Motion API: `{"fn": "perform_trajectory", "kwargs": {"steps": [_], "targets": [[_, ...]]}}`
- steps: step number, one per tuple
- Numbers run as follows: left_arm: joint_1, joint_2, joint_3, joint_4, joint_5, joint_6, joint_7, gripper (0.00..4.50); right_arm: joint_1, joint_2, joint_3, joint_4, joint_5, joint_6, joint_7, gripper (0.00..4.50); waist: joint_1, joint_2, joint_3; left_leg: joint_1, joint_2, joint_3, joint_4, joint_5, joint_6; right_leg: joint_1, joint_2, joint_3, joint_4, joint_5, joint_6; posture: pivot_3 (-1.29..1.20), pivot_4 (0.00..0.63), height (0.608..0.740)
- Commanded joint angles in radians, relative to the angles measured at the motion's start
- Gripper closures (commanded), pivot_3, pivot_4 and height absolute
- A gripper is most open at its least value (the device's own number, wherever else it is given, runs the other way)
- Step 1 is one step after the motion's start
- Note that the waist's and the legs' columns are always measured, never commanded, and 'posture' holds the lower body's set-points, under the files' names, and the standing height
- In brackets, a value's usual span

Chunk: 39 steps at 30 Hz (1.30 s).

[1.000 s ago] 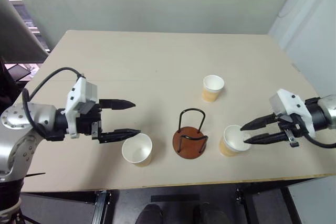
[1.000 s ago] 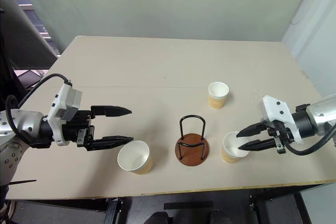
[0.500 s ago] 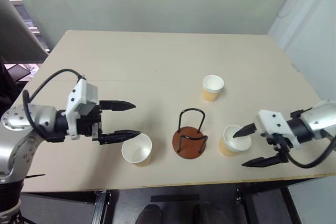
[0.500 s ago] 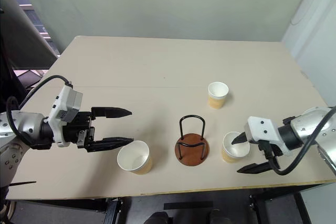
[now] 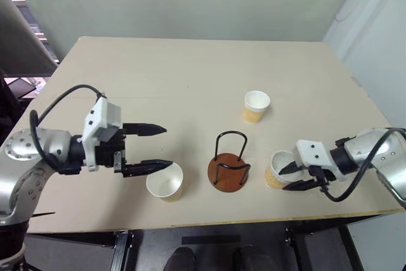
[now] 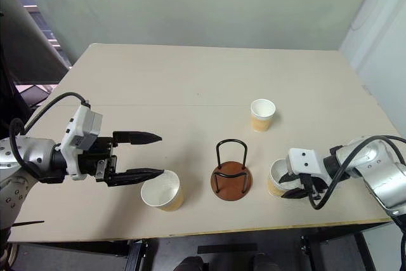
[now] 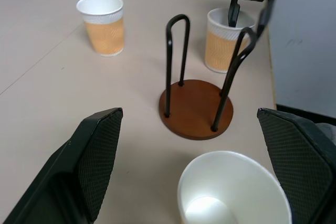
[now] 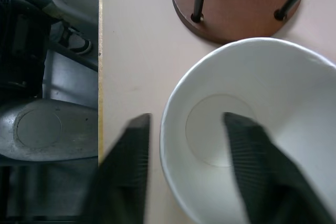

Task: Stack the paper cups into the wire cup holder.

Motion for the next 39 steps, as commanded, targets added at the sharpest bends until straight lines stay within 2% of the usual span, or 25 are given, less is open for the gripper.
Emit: {"fn": "perform_trajectory", "kwargs": {"steps": [1, 2, 3, 7, 11, 14, 17, 21, 25, 28, 34, 39], "targets": [[-0.005, 0.018, 0.032, -0.030, -0.019, 0.004, 0.011, 0.08, -0.010, 0.001, -0.012, -0.027, 0.002, -0.021, 0.011, 4.03, 0.000, 0.000, 0.000, 0.000, 0.000, 0.000, 0.000, 0.000, 0.000, 0.000, 0.000, 0.000, 0.000, 0.000, 0.000, 0.00, 0.150, 0.740], [-0.006, 0.018, 0.029, -0.030, -0.020, 0.005, 0.014, 0.08, -0.009, 0.003, -0.014, -0.030, 0.003, -0.022, 0.011, 4.41, 0.000, 0.000, 0.000, 0.000, 0.000, 0.000, 0.000, 0.000, 0.000, 0.000, 0.000, 0.000, 0.000, 0.000, 0.000, 0.00, 0.150, 0.740], [-0.007, 0.019, 0.027, -0.031, -0.022, 0.005, 0.016, 0.08, -0.007, 0.004, -0.015, -0.033, 0.005, -0.022, 0.011, 4.46, 0.000, 0.000, 0.000, 0.000, 0.000, 0.000, 0.000, 0.000, 0.000, 0.000, 0.000, 0.000, 0.000, 0.000, 0.000, 0.00, 0.150, 0.740], [-0.015, 0.018, 0.018, -0.031, -0.027, 0.006, 0.025, 0.08, 0.004, 0.001, -0.025, -0.042, 0.009, -0.025, 0.008, 4.46, 0.000, 0.000, 0.000, 0.000, 0.000, 0.000, 0.000, 0.000, 0.000, 0.000, 0.000, 0.000, 0.000, 0.000, 0.000, 0.00, 0.150, 0.740], [-0.023, 0.018, 0.011, -0.028, -0.026, 0.006, 0.028, 0.08, -0.043, -0.018, -0.091, -0.041, 0.069, -0.018, 0.041, 4.46, 0.000, 0.000, 0.000, 0.000, 0.000, 0.001, 0.000, 0.000, 0.000, 0.000, 0.000, 0.000, 0.000, 0.000, 0.000, 0.00, 0.150, 0.740], [-0.033, 0.022, 0.008, -0.022, -0.025, 0.006, 0.026, 0.08, -0.172, -0.042, -0.166, -0.012, 0.160, -0.003, 0.108, 4.46, -0.003, 0.001, 0.000, 0.000, 0.000, 0.003, 0.000, 0.000, -0.001, -0.001, 0.001, 0.001, 0.000, 0.000, 0.000, 0.00, 0.150, 0.740], [-0.043, 0.023, -0.002, -0.017, -0.021, 0.003, 0.020, 0.08, -0.328, -0.047, -0.176, 0.024, 0.207, 0.001, 0.166, 4.46, -0.004, 0.000, 0.000, 0.000, -0.001, 0.005, 0.000, 0.001, -0.001, -0.001, 0.002, 0.001, 0.000, 0.000, -0.001, 0.00, 0.150, 0.740], [-0.053, 0.020, -0.031, -0.016, -0.014, -0.001, 0.010, 0.08, -0.554, 0.025, -0.099, 0.084, 0.201, -0.016, 0.214, 4.46, -0.006, 0.000, 0.000, 0.000, -0.001, 0.003, -0.003, 0.001, -0.003, -0.002, 0.004, -0.001, 0.000, -0.001, -0.004, 0.00, 0.150, 0.740], [-0.053, 0.029, -0.057, -0.017, 0.002, -0.004, -0.003, 0.08, -0.678, 0.125, -0.001, 0.128, 0.172, -0.034, 0.217, 4.46, -0.009, 0.000, 0.000, 0.000, 0.000, 0.000, -0.005, 0.002, -0.005, -0.004, 0.006, -0.001, 0.001, 0.000, -0.006, 0.00, 0.150, 0.740], [-0.046, 0.033, -0.051, -0.026, 0.004, -0.002, 0.004, 0.08, -0.682, 0.204, 0.066, 0.110, 0.143, -0.038, 0.217, 4.46, -0.009, 0.000, 0.000, 0.000, 0.001, -0.001, -0.005, 0.003, -0.005, -0.004, 0.008, -0.002, 0.000, 0.000, -0.007, 0.00, 0.150, 0.740], [0.004, 0.037, -0.011, -0.065, -0.015, 0.014, 0.025, 0.08, -0.642, 0.215, 0.123, 0.062, 0.172, -0.054, 0.217, 4.46, -0.004, 0.000, 0.000, -0.002, 0.001, -0.002, -0.005, 0.003, -0.006, -0.004, 0.006, -0.002, 0.000, 0.000, -0.007, 0.00, 0.150, 0.740], [0.026, 0.037, 0.008, -0.087, -0.026, 0.021, 0.040, 0.08, -0.625, 0.219, 0.163, 0.076, 0.133, -0.099, 0.217, 4.46, -0.005, 0.000, 0.000, -0.001, 0.001, -0.001, -0.005, 0.003, -0.006, -0.004, 0.006, -0.002, 0.000, 0.000, -0.007, 0.00, 0.150, 0.740]]}}
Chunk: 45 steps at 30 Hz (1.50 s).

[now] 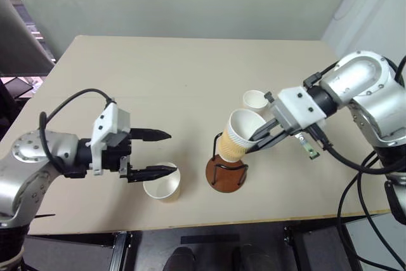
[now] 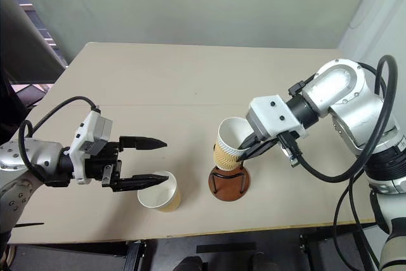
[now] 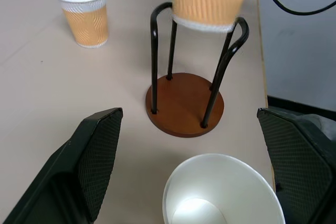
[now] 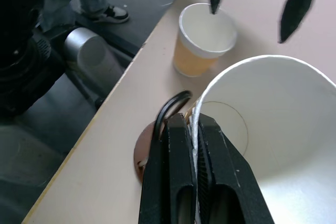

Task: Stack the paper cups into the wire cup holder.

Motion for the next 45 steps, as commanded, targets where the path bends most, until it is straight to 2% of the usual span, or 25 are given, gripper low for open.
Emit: {"fn": "perform_trajectory", "kwargs": {"steps": [1, 3, 11, 13, 14, 19, 23, 27, 33, 40, 42, 45], "targets": [[0.009, 0.011, 0.039, -0.044, -0.019, 0.003, 0.010, 0.08, -0.002, 0.005, 0.023, 0.009, -0.037, -0.044, 0.003, 4.29, -0.001, 0.000, 0.000, 0.000, 0.000, 0.000, 0.000, 0.000, 0.000, 0.000, 0.000, 0.000, 0.000, 0.000, 0.000, 0.00, 0.150, 0.740], [0.014, 0.011, 0.042, -0.048, -0.022, 0.004, 0.013, 0.08, -0.004, 0.015, 0.033, 0.023, -0.058, -0.054, 0.003, 3.88, -0.001, 0.000, 0.000, 0.001, 0.000, 0.000, 0.000, 0.000, 0.000, 0.000, 0.001, 0.000, 0.001, 0.000, -0.001, 0.00, 0.150, 0.740], [0.037, 0.017, 0.067, -0.071, -0.036, 0.017, 0.025, 0.08, -0.020, 0.042, 0.037, 0.095, -0.113, -0.096, 0.003, 1.02, -0.002, 0.000, 0.000, 0.001, 0.001, 0.000, 0.000, 0.000, 0.000, 0.000, 0.001, 0.000, 0.001, 0.001, -0.001, 0.00, 0.150, 0.740], [0.038, 0.019, 0.069, -0.071, -0.039, 0.018, 0.027, 0.08, -0.048, 0.039, 0.015, 0.175, -0.142, -0.126, 0.003, 0.25, -0.002, 0.000, 0.000, 0.001, 0.000, 0.000, 0.000, 0.000, 0.000, 0.000, 0.001, 0.000, 0.000, 0.001, -0.001, 0.00, 0.150, 0.740], [0.040, 0.021, 0.071, -0.071, -0.040, 0.018, 0.028, 0.08, -0.068, 0.039, 0.008, 0.235, -0.175, -0.154, -0.002, 0.04, -0.002, 0.000, 0.000, 0.001, 0.000, 0.000, 0.000, 0.000, 0.000, 0.000, 0.001, 0.000, 0.001, 0.001, -0.002, 0.00, 0.150, 0.740], [0.053, 0.020, 0.080, -0.080, -0.044, 0.017, 0.035, 0.08, -0.184, 0.068, 0.023, 0.645, -0.349, -0.354, -0.056, 0.04, -0.002, 0.000, 0.000, 0.001, 0.002, -0.003, 0.000, 0.000, 0.000, 0.000, -0.001, 0.000, 0.002, 0.001, -0.002, 0.00, 0.150, 0.740], [0.061, 0.018, 0.087, -0.089, -0.048, 0.020, 0.045, 0.08, -0.260, 0.143, 0.051, 0.969, -0.473, -0.508, -0.129, 0.04, 0.000, 0.000, 0.000, 0.001, 0.002, -0.004, -0.002, 0.000, 0.000, -0.001, -0.001, 0.000, 0.002, 0.001, -0.002, 0.00, 0.150, 0.740], [0.070, 0.014, 0.087, -0.103, -0.055, 0.021, 0.058, 0.08, -0.320, 0.232, 0.056, 1.206, -0.565, -0.609, -0.202, 0.04, 0.001, 0.000, 0.000, 0.000, 0.002, -0.003, -0.003, 0.000, -0.001, -0.004, -0.002, 0.000, 0.003, 0.002, -0.003, 0.00, 0.150, 0.740], [0.086, 0.007, 0.093, -0.130, -0.073, 0.030, 0.085, 0.08, -0.371, 0.309, 0.063, 1.393, -0.669, -0.695, -0.284, 0.04, 0.005, 0.001, 0.000, -0.001, 0.002, -0.002, -0.004, 0.000, -0.002, -0.005, -0.002, 0.000, 0.004, 0.002, -0.004, 0.00, 0.150, 0.740], [0.115, -0.010, 0.096, -0.186, -0.106, 0.054, 0.142, 0.08, -0.371, 0.356, 0.065, 1.471, -0.745, -0.740, -0.317, 0.04, 0.012, 0.001, 0.000, -0.003, 0.001, -0.002, -0.003, 0.000, -0.002, -0.005, -0.003, -0.001, 0.003, 0.005, -0.007, 0.00, 0.150, 0.740], [0.122, -0.010, 0.105, -0.199, -0.118, 0.062, 0.153, 0.08, -0.370, 0.367, 0.063, 1.482, -0.759, -0.745, -0.328, 0.40, 0.014, 0.001, 0.000, -0.003, 0.001, -0.002, -0.003, 0.000, -0.002, -0.005, -0.003, -0.002, 0.003, 0.005, -0.007, 0.00, 0.150, 0.740], [0.138, -0.004, 0.128, -0.207, -0.130, 0.069, 0.161, 0.08, -0.374, 0.380, 0.061, 1.497, -0.779, -0.750, -0.358, 1.26, 0.014, 0.001, 0.000, -0.003, 0.001, -0.001, -0.003, 0.000, -0.003, -0.005, -0.002, -0.002, 0.004, 0.005, -0.007, 0.00, 0.150, 0.740]]}}
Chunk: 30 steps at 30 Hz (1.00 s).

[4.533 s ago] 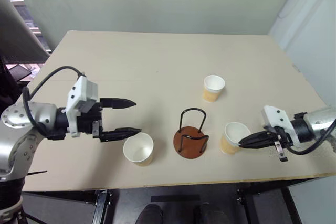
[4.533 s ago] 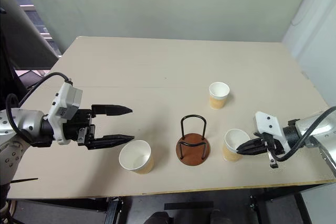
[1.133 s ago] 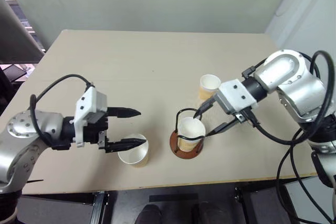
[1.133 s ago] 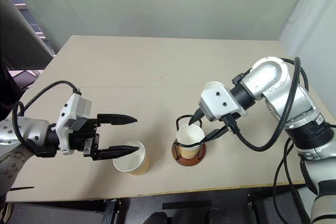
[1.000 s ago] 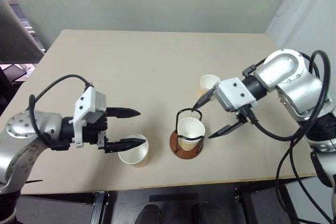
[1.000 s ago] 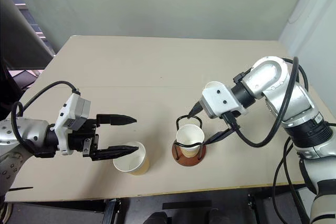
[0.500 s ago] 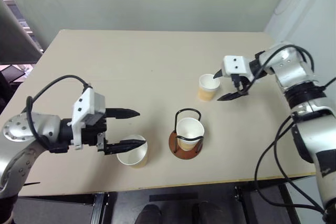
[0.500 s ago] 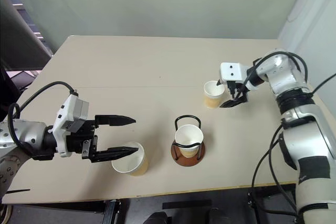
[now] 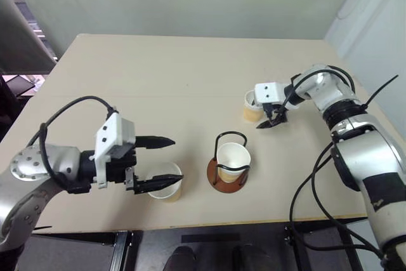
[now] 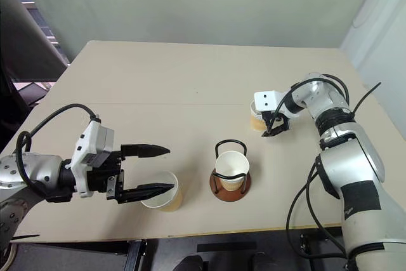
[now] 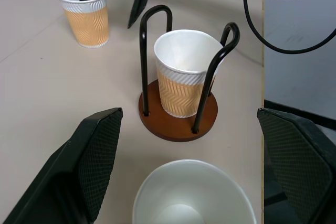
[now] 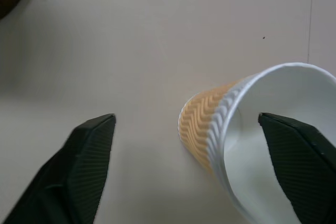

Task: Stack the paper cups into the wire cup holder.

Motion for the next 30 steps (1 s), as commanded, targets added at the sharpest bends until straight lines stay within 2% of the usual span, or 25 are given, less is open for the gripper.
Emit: {"fn": "perform_trajectory", "kwargs": {"steps": [1, 6, 8, 9, 15, 17, 21, 24, 27, 30], "targets": [[0.015, 0.009, 0.061, -0.035, -0.028, 0.008, 0.008, 0.08, -0.033, 0.002, -0.008, 0.009, -0.027, -0.020, -0.043, 1.67, 0.000, 0.000, 0.000, 0.000, 0.000, 0.000, 0.000, 0.000, 0.000, 0.000, 0.000, 0.000, 0.000, 0.000, 0.000, 0.00, 0.150, 0.740], [0.029, 0.015, 0.082, -0.039, -0.038, 0.011, 0.010, 0.08, -0.036, 0.006, -0.013, 0.017, -0.046, -0.029, -0.046, 3.59, 0.000, 0.000, 0.000, 0.000, 0.000, 0.000, 0.000, 0.000, -0.001, 0.000, 0.000, 0.000, 0.000, 0.000, 0.000, 0.00, 0.150, 0.740], [0.029, 0.021, 0.094, -0.033, -0.040, 0.011, 0.007, 0.08, -0.037, 0.006, -0.017, 0.017, -0.049, -0.033, -0.051, 4.28, 0.000, 0.000, 0.000, 0.000, 0.000, 0.000, 0.000, 0.000, -0.001, 0.000, 0.000, 0.000, 0.000, 0.000, 0.000, 0.00, 0.150, 0.740], [0.029, 0.023, 0.098, -0.031, -0.041, 0.011, 0.006, 0.08, -0.037, 0.006, -0.018, 0.018, -0.050, -0.035, -0.053, 4.48, 0.000, 0.000, 0.000, 0.000, 0.000, 0.000, 0.000, 0.000, -0.001, 0.000, 0.000, 0.000, 0.000, 0.000, 0.000, 0.00, 0.150, 0.740], [0.016, 0.024, 0.127, -0.009, -0.046, 0.002, -0.001, 0.08, -0.046, -0.023, -0.041, 0.001, -0.021, -0.045, 0.006, 4.48, 0.000, 0.000, 0.000, 0.000, 0.000, 0.000, 0.000, 0.000, -0.002, 0.000, 0.000, -0.001, 0.000, 0.000, 0.000, 0.00, 0.150, 0.740], [0.016, 0.020, 0.153, 0.002, -0.042, -0.007, 0.001, 0.08, -0.050, -0.042, -0.066, -0.020, 0.012, -0.044, 0.066, 4.48, 0.000, 0.000, 0.000, 0.000, 0.000, 0.001, 0.000, 0.000, -0.002, 0.000, 0.000, -0.001, 0.000, 0.000, 0.000, 0.00, 0.150, 0.740], [0.045, -0.005, 0.286, 0.029, -0.066, -0.026, -0.016, 0.08, -0.043, -0.116, -0.141, -0.156, 0.141, -0.006, 0.274, 4.48, 0.000, 0.000, 0.000, -0.002, 0.000, 0.002, 0.000, 0.000, -0.002, -0.001, 0.001, -0.001, 0.000, 0.000, 0.000, 0.00, 0.150, 0.740], [0.077, -0.008, 0.336, 0.024, -0.085, -0.020, -0.038, 0.08, 0.005, -0.211, -0.085, -0.381, 0.333, 0.116, 0.329, 4.48, 0.001, 0.001, 0.000, -0.003, 0.000, 0.003, 0.000, 0.001, -0.002, -0.001, 0.001, -0.001, -0.002, 0.000, 0.000, 0.00, 0.150, 0.740], [0.133, -0.007, 0.375, 0.013, -0.091, -0.009, -0.068, 0.08, 0.081, -0.378, 0.006, -0.756, 0.680, 0.366, 0.329, 4.48, 0.004, 0.001, 0.000, -0.003, -0.001, 0.004, 0.000, 0.001, -0.003, 0.001, 0.003, -0.001, -0.004, 0.000, 0.000, 0.00, 0.150, 0.740], [0.168, 0.002, 0.398, 0.016, -0.097, -0.011, -0.099, 0.08, 0.116, -0.478, 0.020, -1.007, 0.951, 0.567, 0.329, 4.48, 0.003, 0.001, 0.000, -0.003, 0.001, 0.005, 0.000, 0.001, -0.005, 0.002, 0.007, 0.001, -0.005, -0.001, -0.001, 0.00, 0.150, 0.740]]}}
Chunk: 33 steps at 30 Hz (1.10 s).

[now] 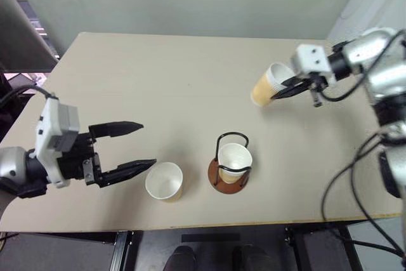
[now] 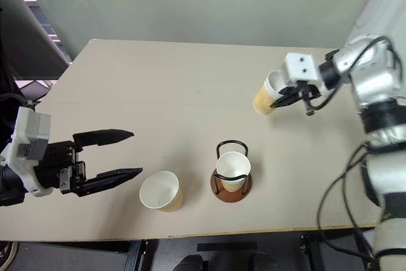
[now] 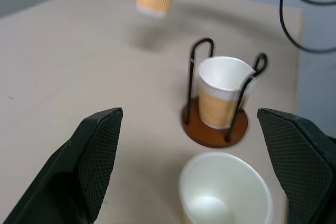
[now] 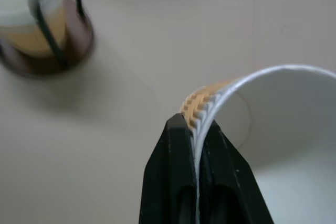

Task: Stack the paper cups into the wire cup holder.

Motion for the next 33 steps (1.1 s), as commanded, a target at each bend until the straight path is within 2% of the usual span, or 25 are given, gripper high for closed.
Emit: {"fn": "perform_trajectory", "kwargs": {"steps": [1, 4, 6, 15, 32, 33], "targets": [[0.021, 0.018, 0.053, -0.015, -0.025, -0.004, -0.046, 0.08, 0.011, -0.074, 0.014, -0.273, 0.302, 0.201, 0.006, 4.48, -0.003, 0.000, 0.000, 0.001, 0.001, 0.000, 0.000, 0.000, -0.001, 0.000, 0.003, 0.001, 0.000, 0.000, 0.000, 0.00, 0.150, 0.740], [0.040, 0.041, 0.057, -0.015, -0.038, 0.004, -0.096, 0.08, 0.040, -0.091, 0.020, -0.389, 0.372, 0.258, 0.006, 4.48, -0.014, 0.000, 0.000, 0.005, 0.005, 0.002, 0.001, 0.001, -0.003, 0.001, 0.010, 0.005, 0.000, -0.001, -0.002, 0.00, 0.150, 0.740], [0.046, 0.057, 0.060, -0.009, -0.047, 0.007, -0.127, 0.08, 0.061, -0.086, 0.027, -0.434, 0.370, 0.268, 0.006, 4.48, -0.021, -0.001, 0.000, 0.011, 0.006, 0.002, 0.001, 0.001, -0.003, 0.006, 0.011, 0.007, 0.002, -0.008, -0.013, 0.00, 0.150, 0.740], [0.035, 0.088, 0.027, 0.018, -0.014, -0.010, -0.171, 0.08, 0.127, 0.009, 0.038, -0.492, 0.191, 0.234, 0.006, 4.48, -0.031, -0.001, 0.000, 0.014, 0.007, 0.002, 0.003, -0.002, 0.000, 0.005, 0.013, 0.010, 0.012, -0.008, -0.014, 0.00, 0.150, 0.740], [0.029, 0.069, -0.011, 0.026, 0.017, -0.037, -0.173, 0.08, 0.165, 0.040, 0.071, -0.534, 0.102, 0.202, 0.006, 4.48, -0.032, -0.001, 0.000, 0.010, 0.014, 0.000, 0.003, -0.005, -0.003, 0.002, 0.018, 0.009, 0.009, -0.007, -0.012, 0.00, 0.150, 0.740], [0.029, 0.069, -0.012, 0.025, 0.018, -0.038, -0.172, 0.08, 0.164, 0.048, 0.071, -0.533, 0.092, 0.205, 0.006, 4.30, -0.032, -0.001, 0.000, 0.010, 0.014, 0.000, 0.003, -0.005, -0.003, 0.002, 0.019, 0.009, 0.009, -0.007, -0.012, 0.00, 0.150, 0.740]]}}
